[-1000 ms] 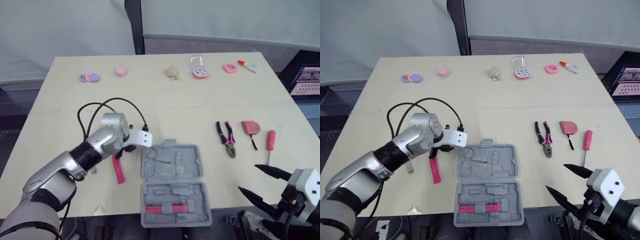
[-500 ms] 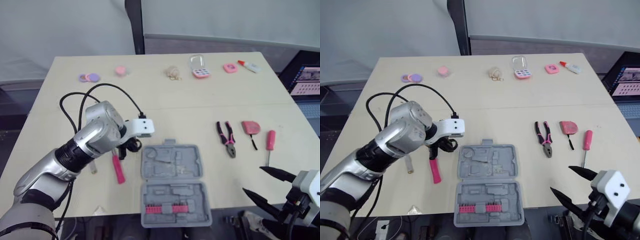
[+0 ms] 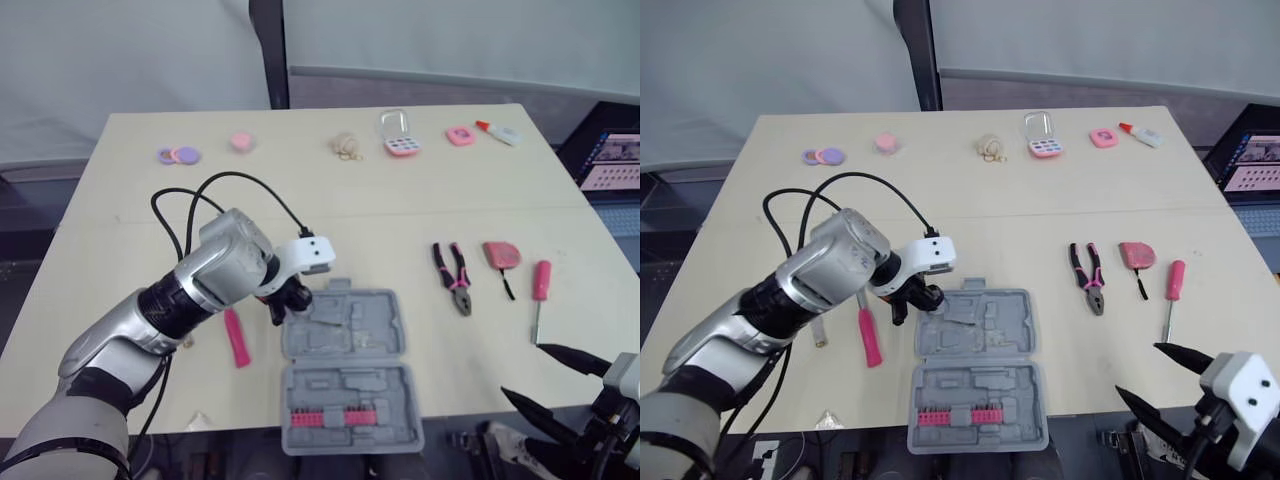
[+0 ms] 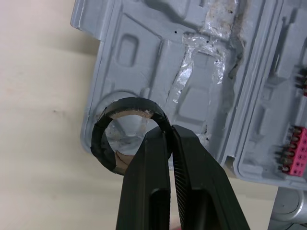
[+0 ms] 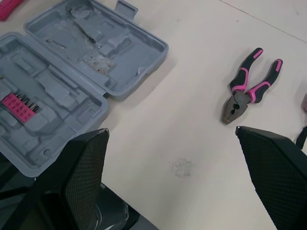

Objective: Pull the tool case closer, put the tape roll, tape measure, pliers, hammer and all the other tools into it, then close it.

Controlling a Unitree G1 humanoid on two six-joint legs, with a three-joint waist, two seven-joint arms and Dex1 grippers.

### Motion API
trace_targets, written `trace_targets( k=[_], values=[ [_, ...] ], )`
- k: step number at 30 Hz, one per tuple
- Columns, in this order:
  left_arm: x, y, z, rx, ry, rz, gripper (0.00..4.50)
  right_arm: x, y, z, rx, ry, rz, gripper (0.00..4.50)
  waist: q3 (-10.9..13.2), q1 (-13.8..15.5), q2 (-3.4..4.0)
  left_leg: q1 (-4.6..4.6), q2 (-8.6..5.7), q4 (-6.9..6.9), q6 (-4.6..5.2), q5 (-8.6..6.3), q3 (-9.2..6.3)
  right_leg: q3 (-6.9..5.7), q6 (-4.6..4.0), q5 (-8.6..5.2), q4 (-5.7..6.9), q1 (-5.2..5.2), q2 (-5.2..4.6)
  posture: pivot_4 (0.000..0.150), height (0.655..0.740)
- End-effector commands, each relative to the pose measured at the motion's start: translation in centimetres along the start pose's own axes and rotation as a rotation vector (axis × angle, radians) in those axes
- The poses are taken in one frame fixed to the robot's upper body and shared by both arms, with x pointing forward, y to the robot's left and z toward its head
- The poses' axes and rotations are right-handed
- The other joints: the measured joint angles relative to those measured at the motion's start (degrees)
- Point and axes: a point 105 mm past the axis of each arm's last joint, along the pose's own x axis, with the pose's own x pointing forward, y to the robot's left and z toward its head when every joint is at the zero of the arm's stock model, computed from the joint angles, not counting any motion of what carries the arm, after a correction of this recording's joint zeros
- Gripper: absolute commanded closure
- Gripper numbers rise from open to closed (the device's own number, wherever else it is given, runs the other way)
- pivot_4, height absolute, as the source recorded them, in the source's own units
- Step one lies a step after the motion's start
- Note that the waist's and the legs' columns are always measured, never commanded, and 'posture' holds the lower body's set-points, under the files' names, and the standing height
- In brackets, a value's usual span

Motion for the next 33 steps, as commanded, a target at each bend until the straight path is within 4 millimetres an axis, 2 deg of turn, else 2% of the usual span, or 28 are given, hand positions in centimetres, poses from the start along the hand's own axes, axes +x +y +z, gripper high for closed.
trace_targets(
  k=[1, 12, 33],
  values=[
    [0.1, 0.4, 0.9, 0.016, -0.019, 0.017, 4.47, -0.5, 0.3, 0.9, -0.027, -0.02, 0.0, 0.0, 0.0, 0.01, 0.0, 0.0, -0.01, 0.01, 0.0, 0.0, 0.01, 0.0, 0.0, 0.0, 0.0, 0.01, 0.0, 0.15, 0.74],
    [1.5, 0.3, 0.6, -0.004, -0.02, -0.005, 4.47, -0.9, 0.1, 1.2, -0.037, -0.008, -0.004, 0.0, 0.0, 0.03, 0.0, -0.02, -0.01, 0.0, 0.0, 0.0, 0.05, 0.04, 0.0, 0.0, 0.0, -0.04, 0.0, 0.15, 0.74],
    [2.5, 0.4, -0.7, -0.035, 0.011, -0.01, 4.47, -1.1, -0.3, 1.5, -0.045, -0.002, -0.014, 0.0, 0.0, 0.06, 0.0, -0.02, -0.02, 0.0, 0.0, 0.0, 0.09, 0.09, 0.0, 0.0, -0.01, -0.06, 0.0, 0.15, 0.74]
  ],
)
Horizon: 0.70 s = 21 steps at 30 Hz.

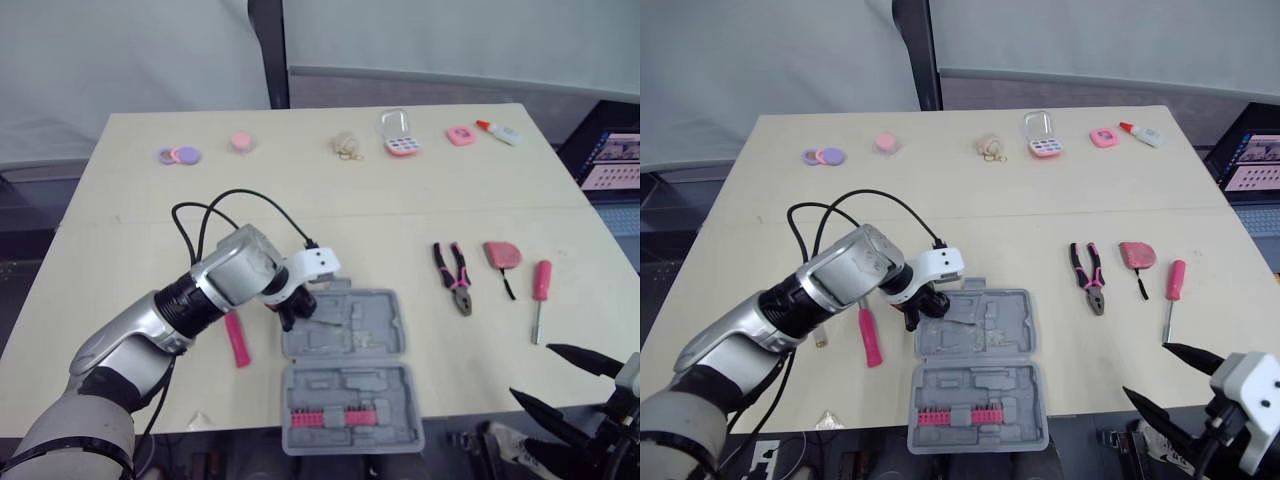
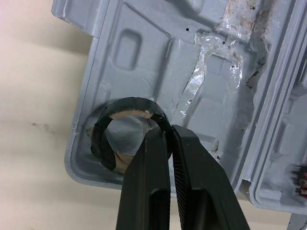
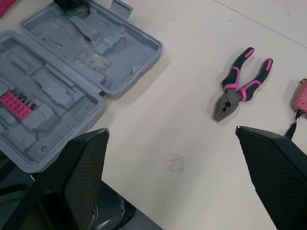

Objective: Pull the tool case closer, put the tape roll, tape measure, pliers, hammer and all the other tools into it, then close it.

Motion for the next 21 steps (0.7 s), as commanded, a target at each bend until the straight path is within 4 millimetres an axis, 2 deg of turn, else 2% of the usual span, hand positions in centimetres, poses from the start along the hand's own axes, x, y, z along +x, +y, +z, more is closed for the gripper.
trace_targets(
  k=[1, 21],
  values=[
    [-0.03, 0.2, -0.2, -0.008, -0.004, 0.003, 4.47, -0.27, 0.12, 0.83, -0.026, -0.014, 0.011, 0.0, 0.0, 0.0, 0.0, 0.0, 0.0, 0.0, 0.0, 0.0, 0.0, 0.0, 0.0, 0.0, 0.0, 0.0, 0.0, 0.15, 0.74],
    [0.43, 0.78, -0.5, -0.033, 0.007, 0.02, 4.47, -0.54, 0.09, 0.78, -0.022, -0.008, 0.0, 0.0, 0.0, -0.01, 0.0, 0.0, 0.0, -0.01, 0.0, 0.0, 0.03, 0.02, 0.0, 0.0, 0.0, -0.02, 0.0, 0.15, 0.74]
  ],
)
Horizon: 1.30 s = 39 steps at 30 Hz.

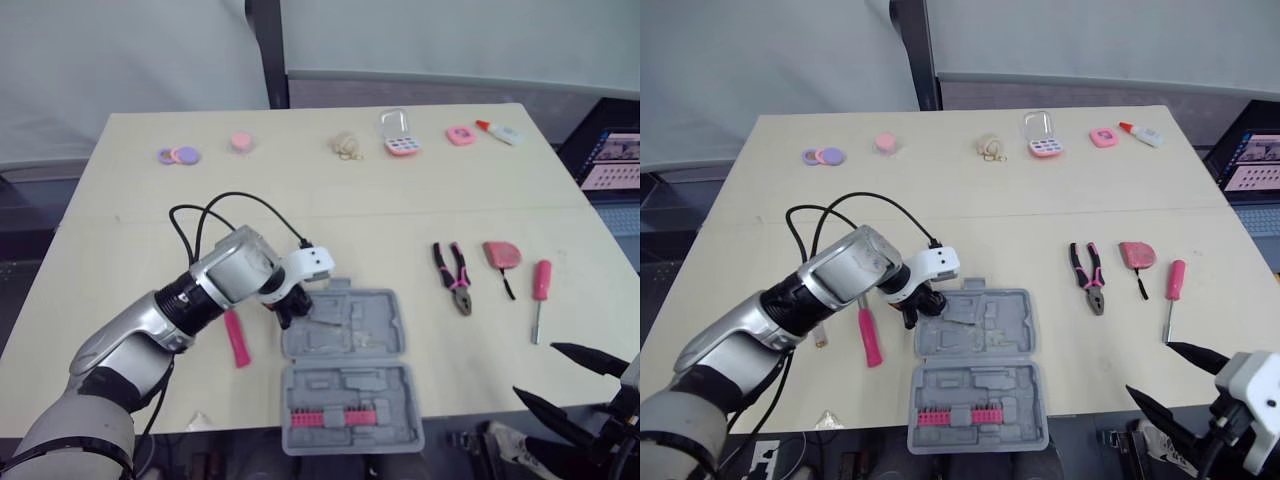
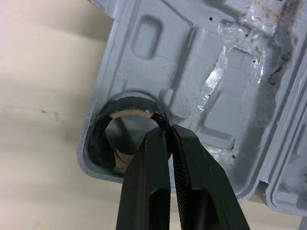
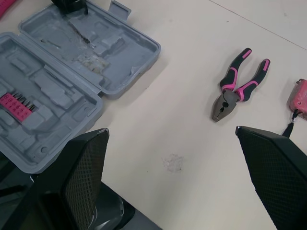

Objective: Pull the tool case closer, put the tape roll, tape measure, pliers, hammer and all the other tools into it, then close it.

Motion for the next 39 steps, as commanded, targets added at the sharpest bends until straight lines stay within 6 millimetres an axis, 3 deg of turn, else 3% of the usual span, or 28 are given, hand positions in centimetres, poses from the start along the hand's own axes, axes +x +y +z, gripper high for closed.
trace_targets(
  k=[1, 3, 6, 10, 19, 25, 28, 30, 36, 39],
  values=[
    [0.0, -0.2, 0.1, 0.006, -0.003, -0.004, 4.47, -0.5, 0.1, 0.7, -0.026, -0.005, 0.001, 0.0, 0.0, 0.0, 0.0, 0.0, 0.0, 0.0, 0.0, 0.0, 0.0, 0.0, 0.0, 0.0, 0.0, 0.0, 0.0, 0.15, 0.74],
    [0.0, -0.4, 0.0, 0.008, 0.003, -0.021, 4.47, -0.5, 0.1, 0.7, -0.026, -0.004, 0.001, 0.0, 0.0, 0.0, 0.0, 0.0, 0.0, 0.0, 0.0, 0.0, 0.0, 0.0, 0.0, 0.0, 0.0, 0.0, 0.0, 0.15, 0.74],
    [-0.2, -0.7, 0.1, 0.021, 0.006, -0.045, 3.47, -0.5, 0.1, 0.7, -0.025, -0.004, 0.002, 0.0, 0.0, -0.01, 0.0, 0.0, 0.0, 0.0, 0.0, 0.0, 0.01, 0.01, 0.0, 0.0, 0.0, 0.0, 0.0, 0.15, 0.74],
    [-0.8, -0.5, 0.4, 0.003, -0.003, -0.011, 1.57, -0.4, 0.1, 0.6, -0.023, -0.005, 0.004, 0.0, 0.0, 0.02, 0.0, 0.0, 0.0, 0.0, 0.0, 0.0, 0.01, 0.02, 0.0, 0.0, 0.01, -0.01, 0.0, 0.15, 0.74],
    [-4.3, -1.9, 1.2, 0.01, -0.066, -0.048, 1.57, -0.1, 0.2, 0.6, -0.019, -0.014, 0.005, 0.0, 0.0, -0.08, 0.0, -0.06, 0.0, 0.0, 0.0, 0.0, 0.05, 0.14, 0.0, 0.0, 0.25, -0.23, -0.01, 0.15, 0.74],
    [-6.9, -1.0, 1.2, -0.028, -0.272, -0.077, 1.57, 0.0, 0.0, 0.6, -0.021, -0.025, -0.003, 0.0, -0.01, -0.21, 0.02, -0.05, 0.01, -0.01, 0.0, 0.0, 0.08, 0.2, 0.0, 0.0, 0.27, -0.27, 0.0, 0.15, 0.74],
    [-7.5, -0.3, 0.7, -0.042, -0.42, -0.082, 2.38, 0.1, -0.2, 0.6, -0.024, -0.029, -0.01, 0.0, -0.02, -0.24, 0.03, -0.03, 0.02, -0.02, 0.0, 0.0, 0.09, 0.2, -0.01, -0.01, 0.31, -0.28, 0.0, 0.15, 0.74],
    [-8.0, -0.8, 0.1, -0.041, -0.526, -0.14, 3.35, 0.2, -0.3, 0.6, -0.026, -0.032, -0.014, 0.0, -0.02, -0.19, 0.03, -0.04, 0.02, -0.01, -0.01, 0.0, 0.09, 0.2, -0.01, -0.01, 0.32, -0.29, 0.0, 0.15, 0.74],
    [-8.0, 1.2, -2.4, 0.022, -0.782, 0.037, 3.35, 0.3, -0.6, 0.7, -0.031, -0.041, -0.028, 0.0, -0.02, -0.04, 0.03, -0.01, 0.03, 0.0, -0.02, -0.01, 0.07, 0.21, -0.02, -0.01, 0.32, -0.27, -0.01, 0.15, 0.74],
    [-7.6, 1.2, -3.8, 0.043, -0.933, 0.013, 3.35, 0.4, -0.7, 0.7, -0.032, -0.046, -0.04, 0.0, -0.04, -0.02, 0.01, -0.01, 0.0, 0.01, -0.02, -0.01, 0.09, 0.21, -0.02, -0.01, 0.31, -0.26, -0.04, 0.15, 0.74]
  ],
)
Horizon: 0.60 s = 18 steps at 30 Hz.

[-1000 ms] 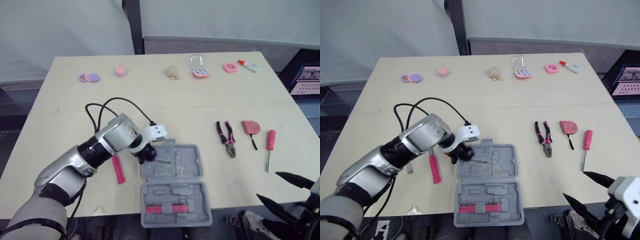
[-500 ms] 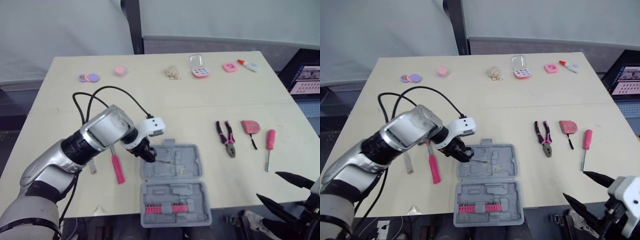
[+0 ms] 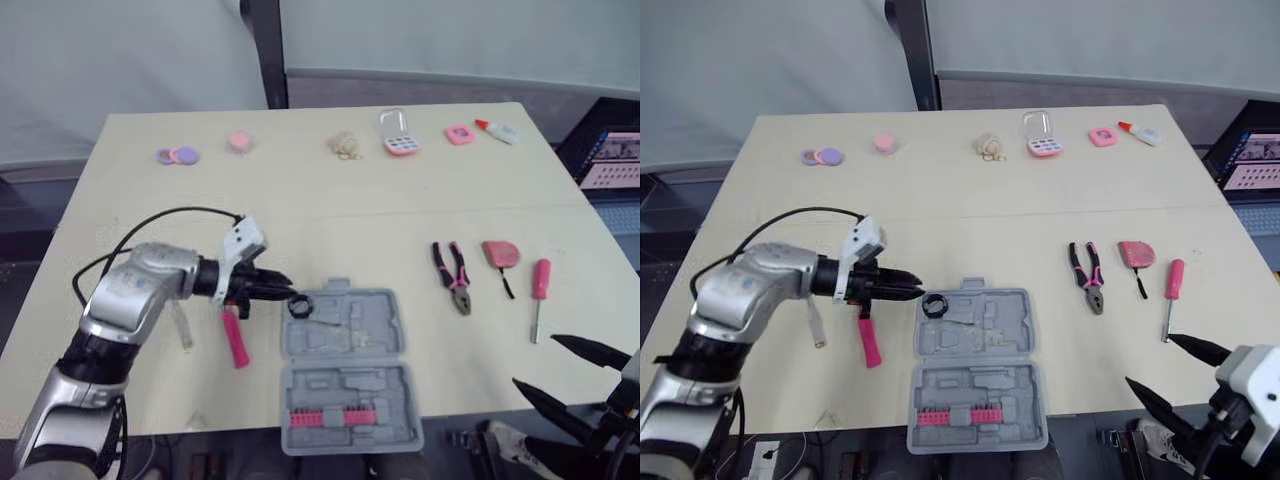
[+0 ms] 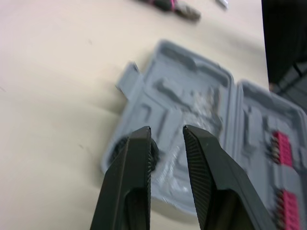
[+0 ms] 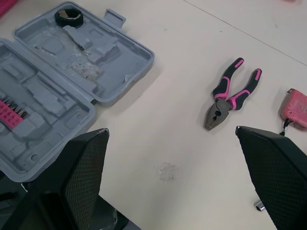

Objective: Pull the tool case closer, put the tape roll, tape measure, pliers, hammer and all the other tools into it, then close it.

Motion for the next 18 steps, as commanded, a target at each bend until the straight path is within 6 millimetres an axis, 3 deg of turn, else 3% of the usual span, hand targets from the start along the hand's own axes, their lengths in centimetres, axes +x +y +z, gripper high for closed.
trace_targets(
  k=[1, 5, 13, 18],
  values=[
    [-1.2, 0.6, 0.1, 0.075, -0.159, 0.014, 3.35, 0.0, -0.1, 0.2, -0.009, -0.015, -0.023, 0.0, 0.0, -0.06, 0.0, 0.01, 0.01, -0.01, -0.01, 0.0, 0.01, 0.0, 0.0, 0.0, 0.01, 0.0, 0.01, 0.15, 0.74],
    [-1.0, 0.8, -1.8, 0.094, -0.198, -0.02, 3.35, 0.1, -0.1, 0.2, -0.003, -0.022, -0.03, 0.0, -0.01, -0.05, -0.02, 0.02, -0.01, -0.02, -0.01, 0.0, 0.06, -0.03, 0.0, 0.0, 0.02, 0.0, 0.01, 0.15, 0.74],
    [0.5, 1.6, -5.6, 0.196, -0.106, -0.034, 3.35, 0.3, 0.0, 0.0, 0.001, -0.026, -0.034, 0.0, -0.04, -0.11, -0.05, 0.09, -0.01, -0.04, 0.0, -0.01, 0.37, -0.07, 0.0, 0.0, 0.1, -0.02, 0.01, 0.15, 0.74],
    [1.8, 2.1, -5.8, 0.227, -0.115, -0.023, 3.35, 0.3, 0.0, 0.0, -0.001, -0.028, -0.04, 0.0, -0.05, -0.09, -0.07, 0.09, 0.01, -0.04, 0.01, -0.01, 0.74, -0.11, 0.0, 0.0, 0.14, -0.05, 0.01, 0.15, 0.74]
  ],
)
